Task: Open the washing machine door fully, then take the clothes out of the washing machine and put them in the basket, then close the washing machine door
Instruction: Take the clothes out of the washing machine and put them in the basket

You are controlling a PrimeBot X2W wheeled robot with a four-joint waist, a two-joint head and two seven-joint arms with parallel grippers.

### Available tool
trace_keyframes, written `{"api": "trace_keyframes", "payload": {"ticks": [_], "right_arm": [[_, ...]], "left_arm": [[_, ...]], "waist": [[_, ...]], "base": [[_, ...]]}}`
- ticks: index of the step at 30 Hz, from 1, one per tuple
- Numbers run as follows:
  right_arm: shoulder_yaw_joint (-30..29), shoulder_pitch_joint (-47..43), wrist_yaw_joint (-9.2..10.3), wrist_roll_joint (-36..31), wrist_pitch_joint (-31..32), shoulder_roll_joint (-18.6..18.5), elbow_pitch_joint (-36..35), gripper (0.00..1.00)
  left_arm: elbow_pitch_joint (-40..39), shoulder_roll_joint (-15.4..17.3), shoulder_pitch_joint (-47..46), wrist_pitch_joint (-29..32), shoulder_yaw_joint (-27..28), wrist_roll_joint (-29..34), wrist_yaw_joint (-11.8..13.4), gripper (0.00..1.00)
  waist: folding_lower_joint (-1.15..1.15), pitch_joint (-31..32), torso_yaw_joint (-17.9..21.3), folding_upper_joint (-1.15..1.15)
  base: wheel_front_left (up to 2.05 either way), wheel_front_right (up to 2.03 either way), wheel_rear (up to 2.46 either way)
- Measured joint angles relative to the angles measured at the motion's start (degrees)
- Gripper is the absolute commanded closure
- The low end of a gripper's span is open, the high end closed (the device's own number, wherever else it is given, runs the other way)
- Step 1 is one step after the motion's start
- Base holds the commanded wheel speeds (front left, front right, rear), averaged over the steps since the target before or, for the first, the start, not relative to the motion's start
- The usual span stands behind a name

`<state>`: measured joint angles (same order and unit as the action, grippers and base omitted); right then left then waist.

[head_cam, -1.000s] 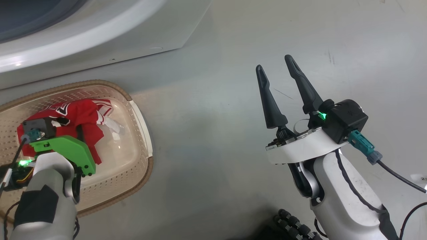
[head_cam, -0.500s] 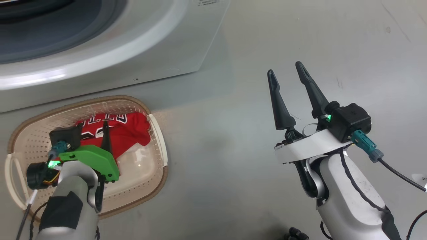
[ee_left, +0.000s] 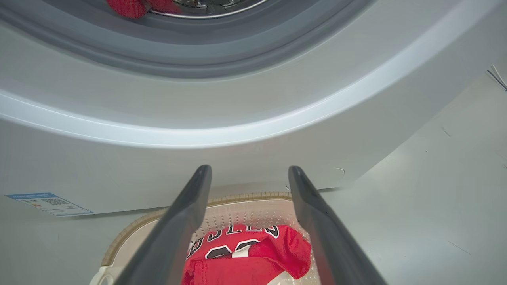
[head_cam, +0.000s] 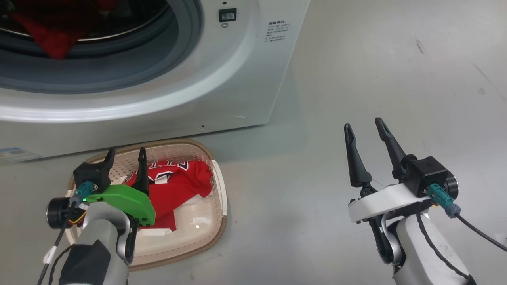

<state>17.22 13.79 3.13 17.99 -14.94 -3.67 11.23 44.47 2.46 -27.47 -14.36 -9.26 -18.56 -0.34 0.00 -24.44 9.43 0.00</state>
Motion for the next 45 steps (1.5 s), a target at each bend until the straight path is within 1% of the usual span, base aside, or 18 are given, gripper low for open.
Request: {"api": "trace_keyframes", "payload": {"ticks": [6,8,12,15,17,28,37,38,45], "right_arm": [[-0.88,-2.93,0.00,-0.42,0.00,-0.05,0.73,0.00],[-0.93,-3.46,-0.03,-0.53,0.00,-0.03,0.82,0.00],[-0.68,-4.37,-0.65,-1.02,0.00,0.05,1.05,0.00],[-0.56,-5.55,-0.74,-1.02,0.00,0.08,1.38,0.00],[-0.54,-6.34,-1.04,-1.09,0.00,0.09,1.45,0.00],[-0.54,-10.64,-1.26,-1.79,0.01,0.15,1.79,0.00],[-0.66,-14.25,-1.29,-1.96,0.01,0.21,2.11,0.00],[-0.64,-14.58,-1.29,-1.98,0.01,0.22,2.12,0.00],[-0.71,-15.59,-1.29,-2.04,0.01,0.31,1.98,0.00]], "left_arm": [[-3.61,-0.07,3.04,-0.08,0.02,0.09,0.03,0.00],[-6.21,-0.07,3.92,-0.07,0.11,0.64,0.55,0.00],[-10.98,-0.08,4.98,-0.08,0.07,1.78,0.64,0.00],[-13.70,-0.08,7.09,-0.08,0.13,2.24,0.99,0.00],[-15.07,-0.07,8.75,-0.08,0.16,2.43,1.13,0.00],[-20.63,-0.04,17.24,-0.08,-0.21,3.74,2.35,0.00],[-23.97,0.01,23.80,-0.08,-0.57,3.75,3.20,0.00],[-24.59,0.01,24.43,-0.08,-0.53,3.75,3.60,0.00],[-27.60,0.11,27.57,0.18,-0.51,3.96,4.16,0.00]], "waist": [[0.00,4.74,-2.13,0.00],[0.00,6.30,-2.71,0.00],[0.00,9.31,-3.69,0.00],[0.00,11.52,-4.28,0.00],[0.00,12.96,-4.61,0.00],[0.00,20.05,-5.80,0.00],[0.00,24.19,-5.87,0.00],[0.00,24.50,-5.86,0.00],[0.00,25.43,-5.63,0.00]], "base": [[0.00,0.00,0.00],[0.00,0.00,0.00],[0.00,0.00,0.00],[0.00,0.00,0.00],[0.00,0.00,0.00],[0.00,0.00,0.00],[0.00,0.00,0.00],[0.00,0.00,0.00],[0.00,0.00,0.00]]}}
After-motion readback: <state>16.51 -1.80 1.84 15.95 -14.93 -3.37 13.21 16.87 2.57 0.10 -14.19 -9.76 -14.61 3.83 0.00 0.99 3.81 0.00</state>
